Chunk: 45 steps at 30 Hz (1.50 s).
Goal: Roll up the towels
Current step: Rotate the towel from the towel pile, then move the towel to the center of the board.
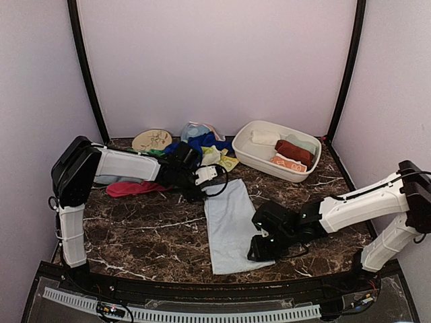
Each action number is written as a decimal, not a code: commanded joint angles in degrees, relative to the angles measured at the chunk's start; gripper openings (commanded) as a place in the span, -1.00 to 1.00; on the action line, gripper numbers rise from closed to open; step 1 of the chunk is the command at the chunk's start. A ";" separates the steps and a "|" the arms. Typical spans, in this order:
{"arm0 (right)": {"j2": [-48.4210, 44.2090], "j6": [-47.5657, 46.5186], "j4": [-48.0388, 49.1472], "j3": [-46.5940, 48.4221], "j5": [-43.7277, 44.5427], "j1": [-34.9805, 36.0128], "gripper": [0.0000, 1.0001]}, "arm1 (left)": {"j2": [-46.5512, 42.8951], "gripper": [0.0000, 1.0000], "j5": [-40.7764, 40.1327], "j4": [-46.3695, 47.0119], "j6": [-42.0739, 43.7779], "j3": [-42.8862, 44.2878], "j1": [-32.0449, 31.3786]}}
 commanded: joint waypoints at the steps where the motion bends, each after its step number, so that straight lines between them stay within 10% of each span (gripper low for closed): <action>1: 4.20 -2.94 1.25 4.47 -7.33 0.52 -0.22 | -3.12 0.62 2.52 -3.47 -3.84 7.80 4.51; 9: 6.62 -16.34 -7.16 22.31 -14.99 -11.09 -0.08 | -16.81 0.78 7.88 -10.56 -3.03 -0.69 9.28; 19: 36.53 -28.17 -10.15 45.38 -20.67 -19.50 -0.18 | -29.55 0.76 16.38 -20.52 -2.68 -10.79 9.33; 36: 46.56 -7.95 9.91 53.42 -9.05 -21.46 -0.18 | -32.11 0.68 24.49 -29.06 4.79 -13.80 0.13; 45: 34.33 -6.66 13.30 49.22 -1.14 -21.24 0.03 | -29.91 0.69 28.75 -24.96 4.38 -17.36 -2.14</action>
